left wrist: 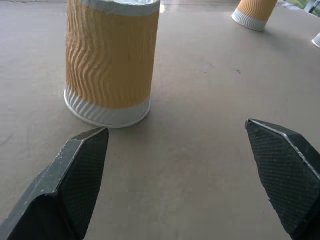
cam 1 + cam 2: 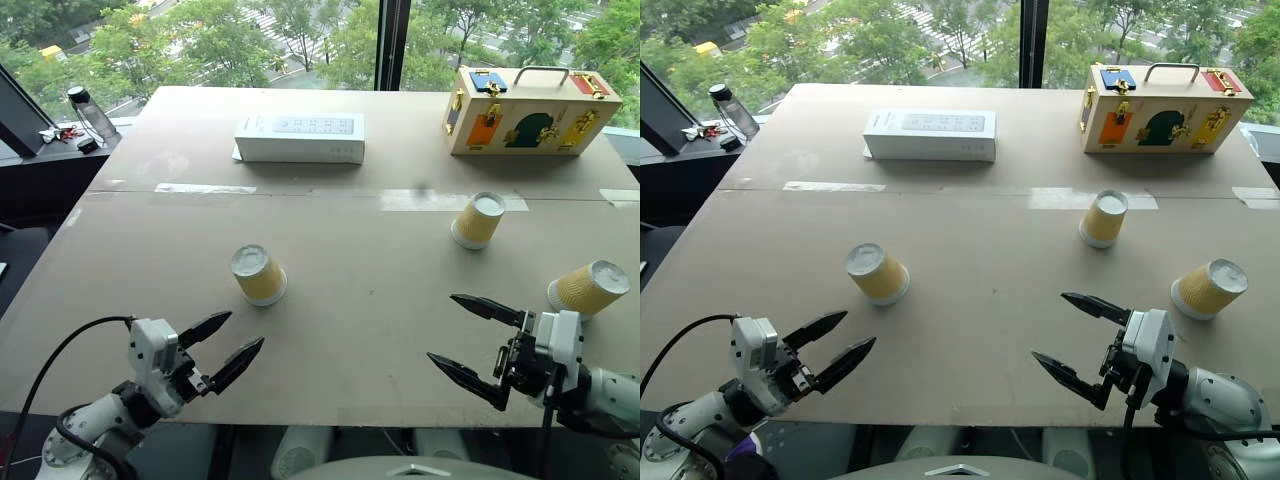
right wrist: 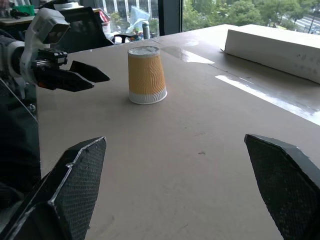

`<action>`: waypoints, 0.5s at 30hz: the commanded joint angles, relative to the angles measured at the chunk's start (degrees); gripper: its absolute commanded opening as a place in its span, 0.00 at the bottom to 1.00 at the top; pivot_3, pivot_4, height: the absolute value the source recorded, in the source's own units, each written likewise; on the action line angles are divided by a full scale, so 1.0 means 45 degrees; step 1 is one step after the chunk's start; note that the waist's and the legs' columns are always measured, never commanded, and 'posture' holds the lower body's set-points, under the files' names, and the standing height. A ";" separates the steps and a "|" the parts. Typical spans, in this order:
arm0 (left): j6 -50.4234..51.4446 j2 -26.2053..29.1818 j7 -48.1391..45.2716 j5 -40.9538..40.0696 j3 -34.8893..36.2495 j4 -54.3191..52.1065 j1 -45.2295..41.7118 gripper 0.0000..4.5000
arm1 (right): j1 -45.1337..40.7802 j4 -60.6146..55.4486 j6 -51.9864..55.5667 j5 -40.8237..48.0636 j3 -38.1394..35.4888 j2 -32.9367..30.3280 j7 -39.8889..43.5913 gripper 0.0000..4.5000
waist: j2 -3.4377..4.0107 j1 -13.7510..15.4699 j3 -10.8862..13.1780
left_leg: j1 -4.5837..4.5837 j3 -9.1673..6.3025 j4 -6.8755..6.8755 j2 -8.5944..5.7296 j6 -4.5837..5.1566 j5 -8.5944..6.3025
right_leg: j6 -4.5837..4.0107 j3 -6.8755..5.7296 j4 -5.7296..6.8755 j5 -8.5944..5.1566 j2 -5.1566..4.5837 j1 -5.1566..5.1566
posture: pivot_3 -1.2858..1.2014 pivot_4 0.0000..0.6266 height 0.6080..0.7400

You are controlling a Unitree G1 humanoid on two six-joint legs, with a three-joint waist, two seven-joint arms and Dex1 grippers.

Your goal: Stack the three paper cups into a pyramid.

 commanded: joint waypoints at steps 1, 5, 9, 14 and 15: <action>-0.0468 0.0346 0.0234 0.0433 0.0494 0.0734 -0.0919 1.00 | -0.0209 -0.0260 -0.0288 0.0117 0.0264 -0.0207 0.0436 0.97 | -0.0004 0.0003 -0.0003 | 0.0004 0.0001 0.0002 0.0004 0.0000 0.0000 | 0.0016 -0.0004 0.0001 -0.0008 0.0007 0.0005 | 0.52 0.24 1.00; -0.0082 0.0931 0.0210 0.0754 -0.0062 0.1539 -0.2807 1.00 | -0.0157 -0.0036 -0.0625 -0.0187 0.0301 -0.0155 0.0431 0.97 | -0.0034 0.0033 -0.0023 | 0.0018 0.0007 0.0021 0.0012 -0.0002 0.0000 | 0.0028 -0.0040 0.0014 -0.0016 0.0028 0.0026 | 0.52 0.24 1.00; 0.0219 0.1153 0.0193 0.0915 -0.0646 0.2231 -0.4458 1.00 | 0.0098 0.0077 -0.0951 -0.0474 0.0247 0.0038 0.0206 0.97 | -0.0032 -0.0034 -0.0024 | 0.0026 0.0001 0.0021 0.0008 -0.0003 0.0001 | -0.0009 -0.0016 0.0017 0.0021 0.0030 0.0023 | 0.52 0.24 1.00; 0.0497 0.1245 -0.0274 0.1278 -0.1780 0.3229 -0.6157 1.00 | 0.0468 -0.0023 -0.1242 -0.0843 0.0157 0.0327 -0.0309 0.97 | -0.0033 -0.0063 -0.0024 | 0.0026 0.0010 0.0015 -0.0009 -0.0007 -0.0001 | 0.0032 0.0019 0.0016 0.0050 0.0039 0.0009 | 0.52 0.24 1.00; 0.0533 0.1255 -0.0442 0.1311 -0.1995 0.3424 -0.6416 0.94 | 0.0569 -0.0090 -0.1278 -0.0916 0.0106 0.0340 -0.0413 0.99 | -0.0032 -0.0068 -0.0024 | 0.0027 0.0010 0.0015 -0.0012 -0.0007 -0.0001 | 0.0032 0.0019 0.0018 0.0050 0.0039 0.0009 | 0.52 0.24 1.00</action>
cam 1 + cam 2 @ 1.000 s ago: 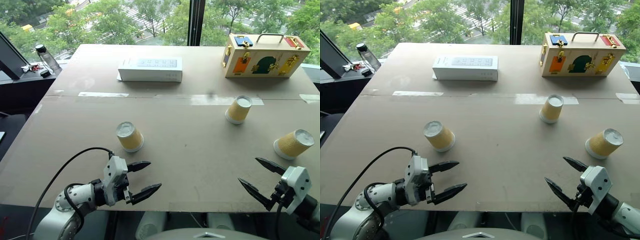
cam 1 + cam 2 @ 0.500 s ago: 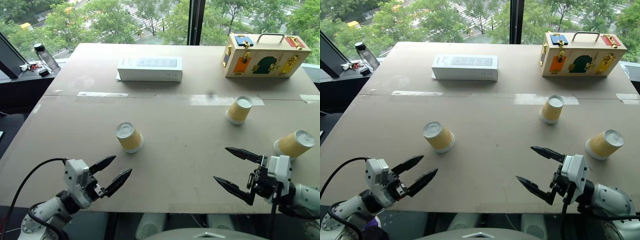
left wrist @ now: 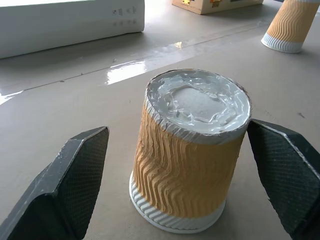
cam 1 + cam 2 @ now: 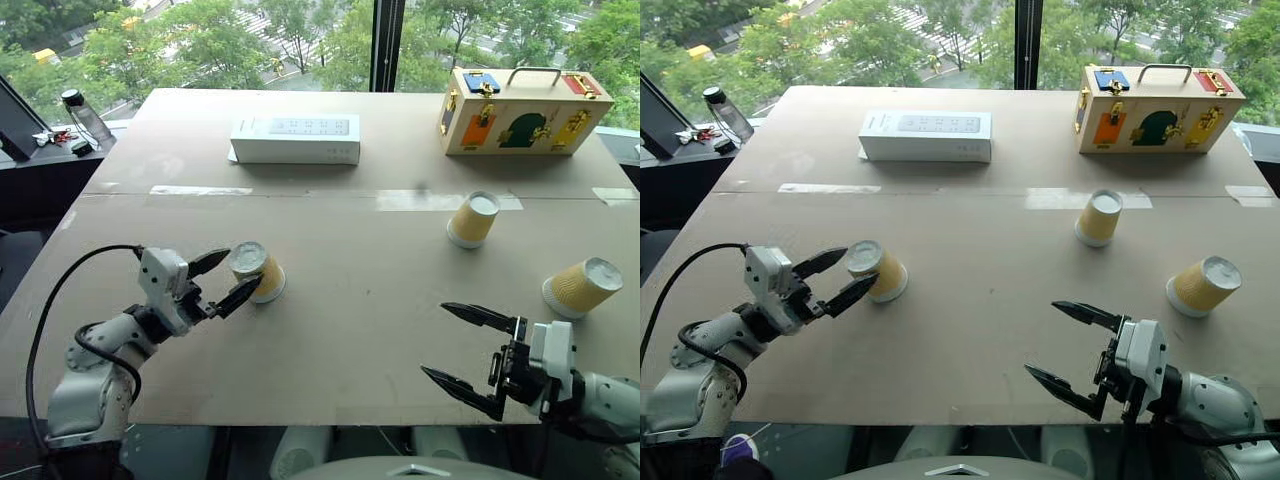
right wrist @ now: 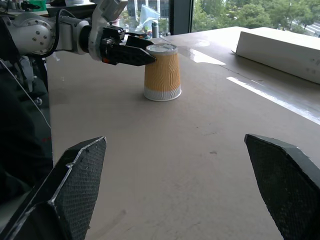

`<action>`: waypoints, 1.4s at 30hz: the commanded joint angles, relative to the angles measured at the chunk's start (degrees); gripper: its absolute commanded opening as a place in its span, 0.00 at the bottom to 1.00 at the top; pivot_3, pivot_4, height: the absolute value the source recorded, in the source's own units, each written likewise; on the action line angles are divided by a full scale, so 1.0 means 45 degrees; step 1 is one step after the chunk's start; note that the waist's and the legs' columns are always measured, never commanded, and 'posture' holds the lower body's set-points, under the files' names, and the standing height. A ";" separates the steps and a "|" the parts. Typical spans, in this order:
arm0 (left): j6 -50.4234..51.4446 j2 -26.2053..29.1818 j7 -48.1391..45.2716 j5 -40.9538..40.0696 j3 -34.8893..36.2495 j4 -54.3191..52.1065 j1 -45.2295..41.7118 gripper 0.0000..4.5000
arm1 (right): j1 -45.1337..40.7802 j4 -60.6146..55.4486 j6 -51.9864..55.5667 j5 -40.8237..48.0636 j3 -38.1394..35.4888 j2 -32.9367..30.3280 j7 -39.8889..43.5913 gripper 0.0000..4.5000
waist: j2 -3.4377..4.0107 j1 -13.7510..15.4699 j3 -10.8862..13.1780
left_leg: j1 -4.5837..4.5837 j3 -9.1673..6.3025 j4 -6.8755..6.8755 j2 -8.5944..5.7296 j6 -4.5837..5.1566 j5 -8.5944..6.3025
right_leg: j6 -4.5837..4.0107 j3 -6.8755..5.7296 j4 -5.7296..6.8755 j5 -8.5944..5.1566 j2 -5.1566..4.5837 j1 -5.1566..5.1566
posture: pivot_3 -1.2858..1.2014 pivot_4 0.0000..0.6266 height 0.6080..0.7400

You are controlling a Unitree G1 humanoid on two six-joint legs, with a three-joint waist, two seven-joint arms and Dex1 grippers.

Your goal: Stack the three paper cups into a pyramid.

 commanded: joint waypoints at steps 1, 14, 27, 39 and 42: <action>0.0095 0.0209 -0.0532 0.0127 -0.0472 0.0464 -0.0651 0.88 | 0.0264 -0.0502 -0.0358 -0.0193 -0.0264 0.0065 -0.0350 1.00 | 0.0001 0.0002 0.0001 | 0.0000 -0.0001 0.0000 0.0002 0.0000 0.0000 | 0.0001 0.0001 0.0000 0.0000 0.0001 -0.0001 | 0.52 0.24 1.00; 0.1493 -0.0635 -0.1359 0.0378 -0.3069 0.1267 -0.4644 0.51 | 0.1067 -0.1223 0.0034 -0.0858 -0.0844 0.0805 -0.2743 1.00 | 0.0000 0.0051 0.0002 | 0.0006 0.0006 0.0006 -0.0005 0.0000 0.0001 | 0.0001 -0.0001 0.0028 0.0000 0.0003 0.0004 | 0.52 0.24 1.00; -0.0442 -0.2865 -0.0922 0.2921 -0.5119 0.4929 -0.7524 0.73 | 0.1979 -0.2239 0.0388 -0.1325 -0.1193 0.0936 -0.3912 1.00 | -0.0001 -0.0196 0.0001 | 0.0009 0.0063 0.0014 -0.0033 0.0000 0.0002 | 0.0005 0.0035 0.0048 -0.0001 0.0007 -0.0008 | 0.52 0.24 1.00; 0.2678 -0.1309 -0.1815 -0.1230 -0.2392 0.0532 -0.5821 0.99 | 0.0322 -0.3281 0.3183 -0.2133 -0.1754 0.1034 -0.6759 1.00 | -0.0002 -0.0391 0.0004 | 0.0010 0.0012 0.0015 0.0004 0.0001 0.0002 | 0.0004 0.0059 0.0068 -0.0001 0.0006 -0.0030 | 0.52 0.24 1.00; 0.3781 -0.0656 -0.1970 -0.2417 -0.1933 -0.1061 -0.5111 0.99 | -0.0856 -0.2857 0.4369 -0.2262 -0.2451 0.0944 -0.7610 1.00 | 0.0001 -0.0233 0.0005 | 0.0010 0.0005 0.0016 0.0002 0.0001 0.0002 | 0.0002 0.0055 0.0076 -0.0001 0.0004 -0.0029 | 0.52 0.24 1.00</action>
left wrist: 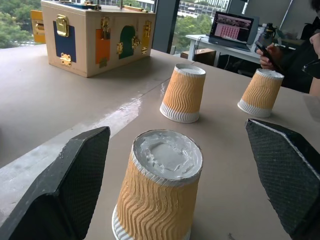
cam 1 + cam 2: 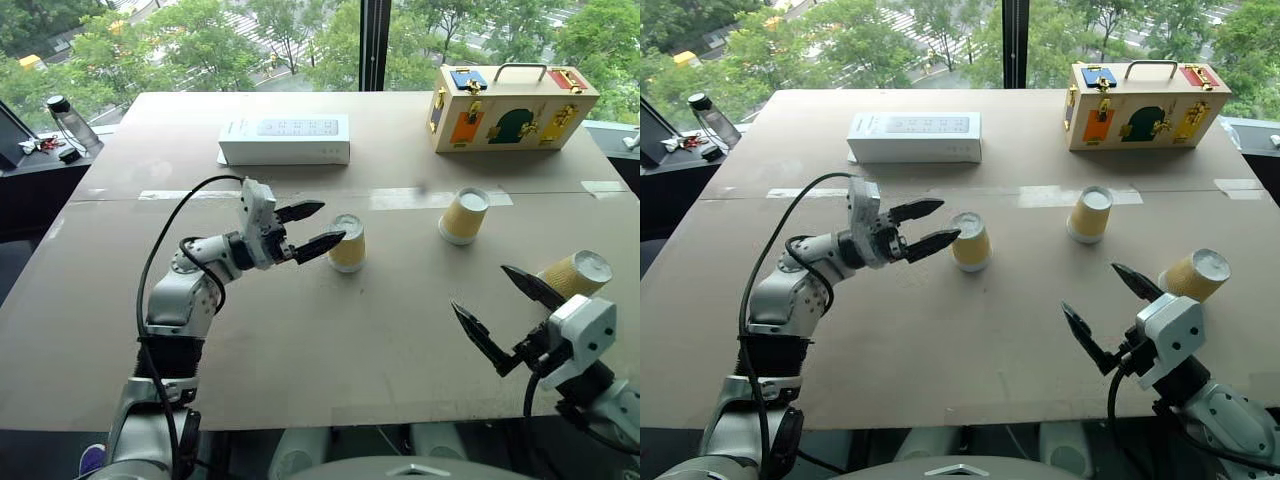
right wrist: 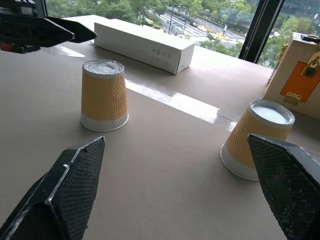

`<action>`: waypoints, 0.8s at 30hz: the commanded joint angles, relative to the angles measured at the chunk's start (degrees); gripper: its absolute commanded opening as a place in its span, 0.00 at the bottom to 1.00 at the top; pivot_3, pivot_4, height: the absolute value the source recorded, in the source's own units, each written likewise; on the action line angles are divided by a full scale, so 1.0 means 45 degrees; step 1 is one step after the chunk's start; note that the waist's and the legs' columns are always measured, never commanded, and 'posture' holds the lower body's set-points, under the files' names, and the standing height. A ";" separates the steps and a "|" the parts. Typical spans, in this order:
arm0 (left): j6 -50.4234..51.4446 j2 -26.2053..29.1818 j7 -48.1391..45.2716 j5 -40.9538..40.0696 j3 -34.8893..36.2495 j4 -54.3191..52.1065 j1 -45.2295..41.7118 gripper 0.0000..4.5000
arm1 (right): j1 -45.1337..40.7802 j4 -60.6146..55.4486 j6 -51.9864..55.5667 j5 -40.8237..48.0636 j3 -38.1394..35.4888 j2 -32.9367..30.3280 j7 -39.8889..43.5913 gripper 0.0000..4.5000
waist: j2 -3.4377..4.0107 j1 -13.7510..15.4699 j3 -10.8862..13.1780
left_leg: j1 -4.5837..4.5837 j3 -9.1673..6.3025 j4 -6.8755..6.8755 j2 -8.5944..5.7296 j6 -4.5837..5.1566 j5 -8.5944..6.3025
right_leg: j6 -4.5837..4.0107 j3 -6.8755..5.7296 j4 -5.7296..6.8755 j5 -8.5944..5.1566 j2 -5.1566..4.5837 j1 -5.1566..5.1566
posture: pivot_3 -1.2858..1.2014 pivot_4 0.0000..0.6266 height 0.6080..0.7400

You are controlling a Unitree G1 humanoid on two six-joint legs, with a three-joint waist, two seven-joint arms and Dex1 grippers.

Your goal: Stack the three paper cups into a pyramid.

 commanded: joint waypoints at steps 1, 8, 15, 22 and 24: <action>0.1159 0.0765 -0.0537 -0.1629 0.0604 -0.2263 0.0736 0.99 | -0.0953 0.0071 0.1300 0.0239 -0.1243 -0.0211 -0.0727 1.00 | 0.0000 0.0079 0.0000 | -0.0001 -0.0004 0.0003 -0.0002 0.0000 0.0000 | 0.0000 -0.0004 0.0001 0.0000 -0.0002 0.0002 | 0.52 0.24 1.00; 0.2423 0.1918 -0.1254 -0.3540 0.0428 -0.5440 0.2323 0.99 | -0.1935 0.2124 0.2259 -0.0974 -0.3999 -0.0269 -0.2092 1.00 | 0.0010 0.0253 0.0007 | -0.0012 0.0056 0.0001 -0.0006 0.0000 0.0000 | -0.0006 0.0001 -0.0008 -0.0003 -0.0007 0.0002 | 0.52 0.24 1.00; 0.2467 0.2105 -0.1454 -0.3795 0.0076 -0.6163 0.2419 0.99 | -0.1596 0.3338 0.3116 -0.0413 -0.4785 0.0126 -0.1874 1.00 | 0.0019 0.0238 0.0006 | 0.0005 0.0099 0.0000 0.0003 0.0002 0.0000 | -0.0056 0.0011 0.0004 -0.0031 0.0000 0.0005 | 0.52 0.24 1.00; 0.2181 0.2185 -0.1735 -0.3497 -0.0349 -0.6077 0.2437 0.99 | -0.2693 0.3810 0.4433 0.0450 -0.4558 0.0692 -0.2136 1.00 | 0.0035 0.0070 0.0016 | 0.0007 0.0118 0.0001 0.0010 0.0003 0.0000 | -0.0059 0.0025 0.0001 -0.0032 0.0004 0.0004 | 0.52 0.24 1.00; 0.2130 0.2158 -0.1719 -0.3457 -0.0408 -0.6070 0.2445 1.00 | -0.2956 0.3925 0.4520 0.0538 -0.4551 0.0655 -0.2072 0.83 | 0.0038 0.0031 0.0017 | 0.0007 0.0116 0.0001 0.0011 0.0004 0.0000 | -0.0059 0.0023 0.0001 -0.0032 0.0005 0.0004 | 0.52 0.24 1.00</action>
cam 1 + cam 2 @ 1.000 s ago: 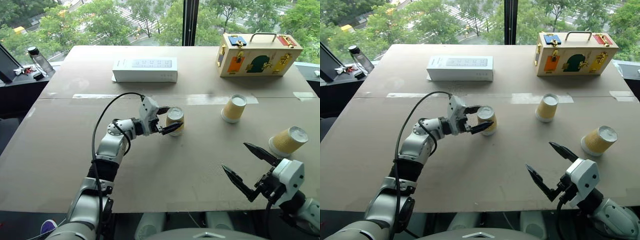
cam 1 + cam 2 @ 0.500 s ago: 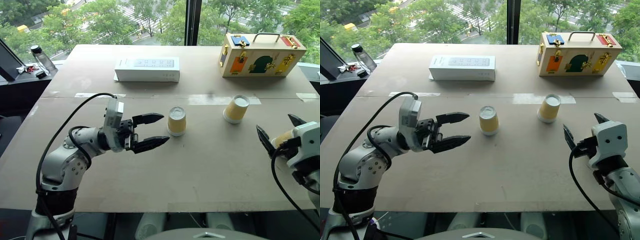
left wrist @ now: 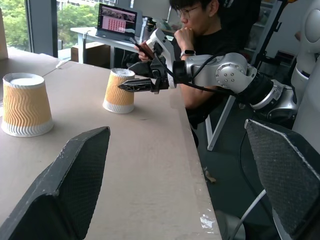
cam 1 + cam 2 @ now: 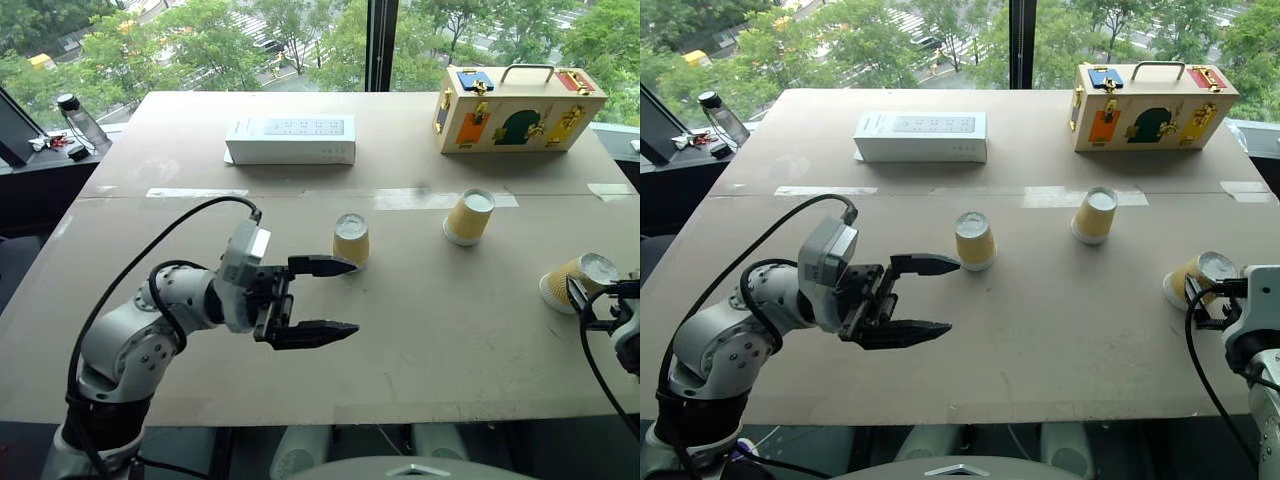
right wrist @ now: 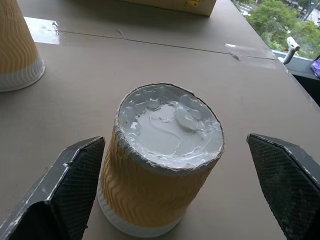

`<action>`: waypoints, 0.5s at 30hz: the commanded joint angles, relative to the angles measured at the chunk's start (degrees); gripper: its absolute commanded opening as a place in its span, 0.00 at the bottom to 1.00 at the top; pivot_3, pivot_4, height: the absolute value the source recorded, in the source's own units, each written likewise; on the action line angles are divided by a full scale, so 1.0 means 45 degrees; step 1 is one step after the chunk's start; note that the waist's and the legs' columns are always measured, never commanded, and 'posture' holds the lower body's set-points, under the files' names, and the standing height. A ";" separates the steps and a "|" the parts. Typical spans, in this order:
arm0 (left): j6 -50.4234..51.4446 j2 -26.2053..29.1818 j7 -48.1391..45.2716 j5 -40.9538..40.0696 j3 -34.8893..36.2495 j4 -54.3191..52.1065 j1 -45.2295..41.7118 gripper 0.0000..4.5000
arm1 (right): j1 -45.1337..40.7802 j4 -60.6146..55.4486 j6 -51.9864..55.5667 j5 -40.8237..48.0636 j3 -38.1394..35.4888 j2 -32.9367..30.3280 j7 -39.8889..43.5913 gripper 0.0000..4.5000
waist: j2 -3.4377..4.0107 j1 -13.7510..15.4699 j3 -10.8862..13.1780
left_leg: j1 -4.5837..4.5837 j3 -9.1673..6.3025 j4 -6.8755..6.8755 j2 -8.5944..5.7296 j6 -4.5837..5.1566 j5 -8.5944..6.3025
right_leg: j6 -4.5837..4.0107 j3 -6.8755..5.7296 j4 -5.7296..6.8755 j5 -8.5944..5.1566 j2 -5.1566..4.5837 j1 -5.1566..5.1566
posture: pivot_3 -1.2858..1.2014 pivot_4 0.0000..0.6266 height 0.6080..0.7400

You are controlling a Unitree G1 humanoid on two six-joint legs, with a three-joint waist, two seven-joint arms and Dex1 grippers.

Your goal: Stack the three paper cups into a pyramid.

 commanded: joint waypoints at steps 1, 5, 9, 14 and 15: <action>-0.0337 0.0064 -0.0097 0.0029 -0.0008 -0.0321 -0.0001 1.00 | -0.0414 -0.0051 0.0145 0.0265 -0.0192 -0.0073 -0.0018 0.74 | 0.0003 -0.0037 0.0002 | 0.0000 0.0002 0.0000 0.0000 0.0000 0.0000 | 0.0000 0.0002 0.0000 0.0000 -0.0001 0.0000 | 0.52 0.24 1.00; -0.0459 0.0024 -0.0043 0.0105 -0.0043 -0.0268 0.0150 1.00 | -0.0690 -0.0255 0.0350 0.0833 -0.0343 -0.0048 0.0213 0.51 | 0.0004 -0.0049 0.0002 | -0.0005 -0.0005 -0.0002 -0.0001 0.0000 0.0000 | 0.0037 -0.0004 -0.0002 0.0020 0.0001 -0.0001 | 0.52 0.24 1.00; -0.1165 -0.0256 0.0328 0.0664 0.0335 0.0152 0.0825 1.00 | -0.0820 -0.1452 0.0473 0.2540 -0.0151 -0.0235 0.1250 0.51 | 0.0019 -0.0079 0.0011 | -0.0004 -0.0004 -0.0002 0.0001 0.0001 0.0000 | 0.0035 -0.0001 -0.0003 0.0019 0.0000 -0.0001 | 0.52 0.24 1.00; -0.2807 -0.0880 0.0606 0.1437 0.1298 0.1001 0.2257 1.00 | -0.1901 -0.2464 0.0887 0.3094 0.2184 -0.1118 0.1989 0.51 | 0.0029 -0.0114 0.0019 | 0.0007 -0.0001 -0.0012 0.0032 0.0001 -0.0001 | 0.0029 0.0009 -0.0007 0.0015 0.0016 -0.0002 | 0.52 0.24 1.00; -0.2986 -0.0797 0.0476 0.1533 0.1559 0.1146 0.2628 1.00 | -0.2351 -0.2396 0.0882 0.2853 0.2935 -0.1250 0.1997 0.51 | 0.0028 -0.0126 0.0019 | 0.0011 0.0001 -0.0012 0.0038 0.0001 -0.0001 | 0.0020 0.0008 -0.0012 0.0010 0.0018 -0.0002 | 0.52 0.24 1.00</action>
